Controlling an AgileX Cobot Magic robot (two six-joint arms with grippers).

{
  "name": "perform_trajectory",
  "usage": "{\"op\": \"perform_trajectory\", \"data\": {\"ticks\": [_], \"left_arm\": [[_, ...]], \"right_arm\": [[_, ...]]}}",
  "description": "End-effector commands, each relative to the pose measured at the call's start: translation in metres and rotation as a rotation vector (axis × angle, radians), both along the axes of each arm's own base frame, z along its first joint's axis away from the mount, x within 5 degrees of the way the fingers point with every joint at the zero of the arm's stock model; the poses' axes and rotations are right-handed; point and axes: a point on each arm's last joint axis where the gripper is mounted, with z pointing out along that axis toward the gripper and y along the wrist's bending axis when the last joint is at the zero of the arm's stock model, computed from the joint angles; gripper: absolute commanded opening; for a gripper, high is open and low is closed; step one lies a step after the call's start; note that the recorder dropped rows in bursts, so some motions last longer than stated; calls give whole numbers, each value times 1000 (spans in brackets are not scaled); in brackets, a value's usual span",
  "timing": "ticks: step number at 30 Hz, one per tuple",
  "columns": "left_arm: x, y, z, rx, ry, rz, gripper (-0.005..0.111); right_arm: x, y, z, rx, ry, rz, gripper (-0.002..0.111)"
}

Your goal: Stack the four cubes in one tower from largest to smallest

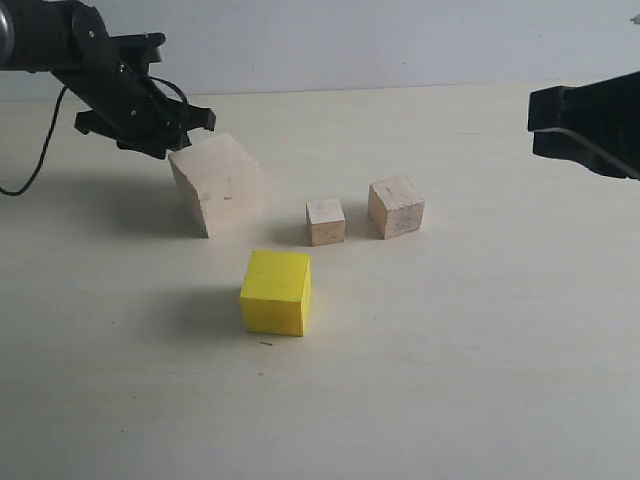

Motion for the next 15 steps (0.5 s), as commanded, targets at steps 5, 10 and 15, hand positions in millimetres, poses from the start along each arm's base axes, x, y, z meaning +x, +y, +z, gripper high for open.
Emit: {"op": "perform_trajectory", "data": {"ticks": [5, 10, 15], "left_arm": [[-14, -38, 1, -79, 48, -128, 39], [-16, -48, 3, -79, 14, -229, 39], [-15, -42, 4, -68, 14, -212, 39]], "right_arm": [[0, 1, 1, -1, -2, 5, 0], [-1, 1, 0, -6, 15, 10, 0], [-1, 1, 0, -6, 17, 10, 0]]}}
